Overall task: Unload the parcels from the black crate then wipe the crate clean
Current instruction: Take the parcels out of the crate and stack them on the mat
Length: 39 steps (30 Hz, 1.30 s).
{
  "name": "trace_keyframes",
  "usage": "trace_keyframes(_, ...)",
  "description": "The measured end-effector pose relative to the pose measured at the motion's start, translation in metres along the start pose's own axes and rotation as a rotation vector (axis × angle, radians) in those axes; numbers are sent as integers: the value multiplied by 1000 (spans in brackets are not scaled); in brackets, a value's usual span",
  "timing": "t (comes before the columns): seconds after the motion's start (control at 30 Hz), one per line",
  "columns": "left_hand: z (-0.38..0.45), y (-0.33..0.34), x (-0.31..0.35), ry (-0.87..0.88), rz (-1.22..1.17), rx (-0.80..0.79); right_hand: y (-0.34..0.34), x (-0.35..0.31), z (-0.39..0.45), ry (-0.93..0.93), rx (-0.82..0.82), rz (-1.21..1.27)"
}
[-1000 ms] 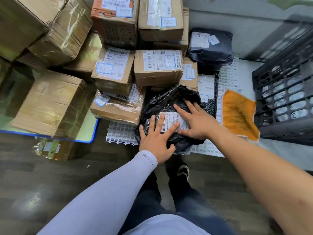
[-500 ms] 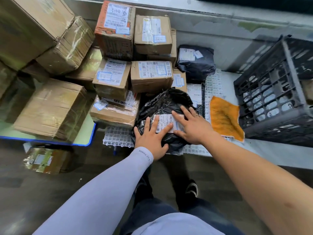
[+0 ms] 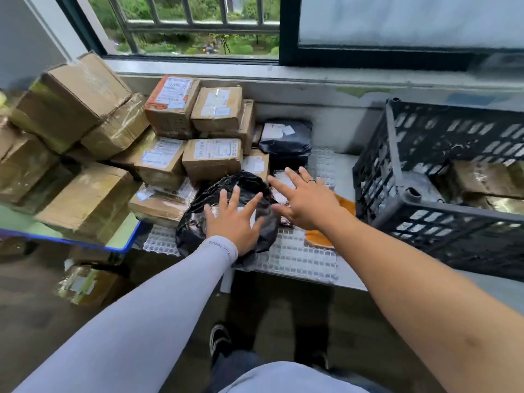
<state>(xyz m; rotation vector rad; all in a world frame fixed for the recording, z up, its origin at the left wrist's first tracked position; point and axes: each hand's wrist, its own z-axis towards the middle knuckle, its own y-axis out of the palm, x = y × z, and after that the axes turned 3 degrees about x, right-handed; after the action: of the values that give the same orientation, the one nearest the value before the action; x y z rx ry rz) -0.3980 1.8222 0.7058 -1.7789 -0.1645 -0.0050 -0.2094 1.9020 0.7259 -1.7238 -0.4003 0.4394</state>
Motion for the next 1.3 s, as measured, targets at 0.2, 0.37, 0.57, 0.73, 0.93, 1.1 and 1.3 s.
trace_keyframes(0.2,4,-35,83,28,-69,132,-35,66,-25,52,101,-5)
trace_keyframes(0.37,23,-51,137,132,-78,190,-49,112,-45,126,134,-24)
trace_keyframes(0.57,51,-74,199,299,-140,201,-77,168,-60,274,176,-21)
trace_keyframes(0.73,79,-90,250,454,-213,205,-91,224,-77,421,123,-43)
trace_keyframes(0.93,97,-92,305,592,-210,223,-85,285,-96,527,37,-66)
trace_keyframes(1.1,113,-82,349,586,-144,137,-76,336,-104,501,17,-74)
trace_keyframes(1.3,144,-57,401,411,-35,-126,-63,399,-90,373,-140,-90)
